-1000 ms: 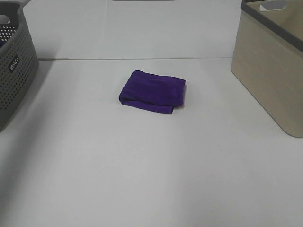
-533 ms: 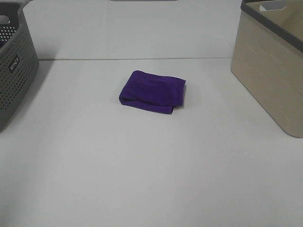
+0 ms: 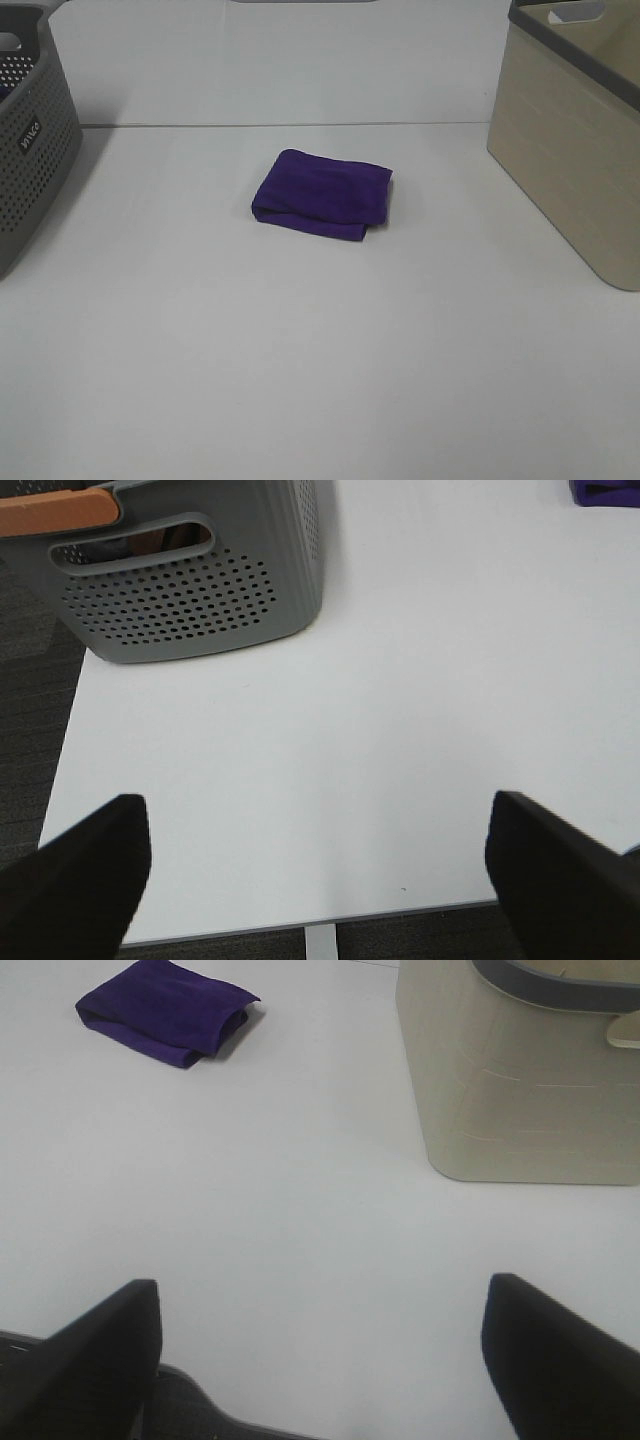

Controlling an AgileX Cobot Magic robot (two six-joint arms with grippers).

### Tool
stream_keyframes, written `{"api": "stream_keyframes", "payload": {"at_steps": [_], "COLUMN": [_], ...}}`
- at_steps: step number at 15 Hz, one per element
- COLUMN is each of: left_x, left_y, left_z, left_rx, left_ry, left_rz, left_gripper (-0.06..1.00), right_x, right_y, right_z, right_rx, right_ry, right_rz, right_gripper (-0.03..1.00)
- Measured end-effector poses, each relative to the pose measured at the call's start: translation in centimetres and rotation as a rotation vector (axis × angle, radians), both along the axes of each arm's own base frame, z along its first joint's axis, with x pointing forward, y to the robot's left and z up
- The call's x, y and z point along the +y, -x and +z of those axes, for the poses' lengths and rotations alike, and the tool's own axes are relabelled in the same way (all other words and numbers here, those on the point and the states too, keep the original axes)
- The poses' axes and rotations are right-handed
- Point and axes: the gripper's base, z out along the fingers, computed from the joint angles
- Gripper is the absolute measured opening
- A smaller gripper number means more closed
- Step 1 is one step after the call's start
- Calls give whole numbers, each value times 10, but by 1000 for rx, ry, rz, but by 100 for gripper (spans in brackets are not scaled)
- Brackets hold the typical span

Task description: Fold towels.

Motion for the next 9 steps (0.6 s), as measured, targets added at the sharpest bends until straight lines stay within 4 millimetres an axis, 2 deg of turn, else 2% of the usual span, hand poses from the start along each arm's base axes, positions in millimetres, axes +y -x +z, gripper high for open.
{"api": "stream_keyframes", "payload": {"at_steps": [5,9], "left_x": [-6,-8], "left_y": [-11,-13], "left_z": [1,1], "left_rx": [-105,-126], "left_ry": [71,86], "left_rz": [-48,-57], "left_gripper": [82,82], "right_x": [-4,-4], "right_y": [-9,-10], "right_z": [-6,-6], "right_rx": [-36,-39], "right_ry": [-2,-11], "right_rz": [7,1], "right_gripper": [85,85]}}
